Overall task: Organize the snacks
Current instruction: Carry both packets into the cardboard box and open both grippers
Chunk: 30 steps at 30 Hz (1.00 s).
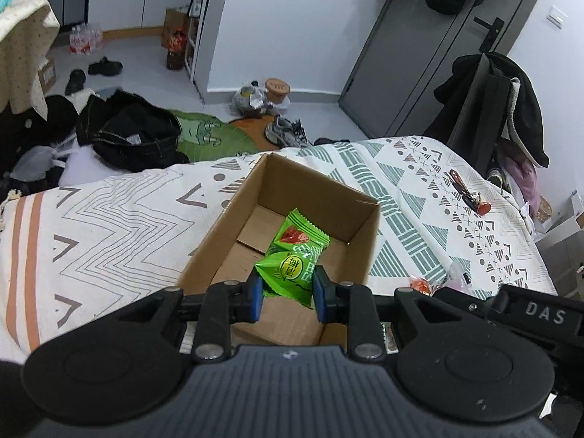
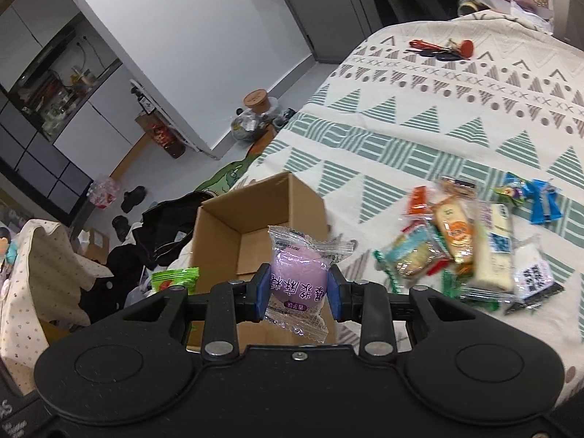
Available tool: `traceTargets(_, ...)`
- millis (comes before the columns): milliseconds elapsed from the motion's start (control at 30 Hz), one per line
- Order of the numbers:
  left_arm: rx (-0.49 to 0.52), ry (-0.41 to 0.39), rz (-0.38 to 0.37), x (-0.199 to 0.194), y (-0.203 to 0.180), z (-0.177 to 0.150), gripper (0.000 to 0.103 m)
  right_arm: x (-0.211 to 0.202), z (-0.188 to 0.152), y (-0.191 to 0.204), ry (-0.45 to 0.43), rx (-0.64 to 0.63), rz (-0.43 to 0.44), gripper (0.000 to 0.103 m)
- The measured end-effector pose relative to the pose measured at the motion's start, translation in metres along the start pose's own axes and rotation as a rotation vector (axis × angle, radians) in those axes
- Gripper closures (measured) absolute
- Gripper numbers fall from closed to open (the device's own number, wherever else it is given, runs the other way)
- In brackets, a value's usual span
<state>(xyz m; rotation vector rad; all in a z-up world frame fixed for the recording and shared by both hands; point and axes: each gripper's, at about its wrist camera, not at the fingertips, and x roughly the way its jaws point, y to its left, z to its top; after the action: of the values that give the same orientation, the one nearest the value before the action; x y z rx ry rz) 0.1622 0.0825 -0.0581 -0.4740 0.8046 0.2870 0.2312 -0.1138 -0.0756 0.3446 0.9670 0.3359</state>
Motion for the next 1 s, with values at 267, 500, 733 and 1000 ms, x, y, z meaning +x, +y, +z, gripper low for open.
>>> traceTargets(267,-0.037,0.047,-0.009,0.017,0.024,0.018,0.074,0.014,0.002,0.019,0.015,-0.004,0.009,0.072)
traceTargets(500,-0.07,0.058,-0.003,0.014,0.037,0.025,0.06,0.026,0.002,0.035,0.041,-0.014,0.041,0.071)
traceTargets(733,-0.094,0.064,0.023,0.006,0.045,0.026,0.033,0.025,0.0,0.039,0.057,-0.023,0.069,0.051)
traceTargets(1000,-0.068,0.058,0.02,-0.003,0.031,0.016,0.017,0.001,-0.004,0.014,0.02,-0.015,-0.013,0.027)
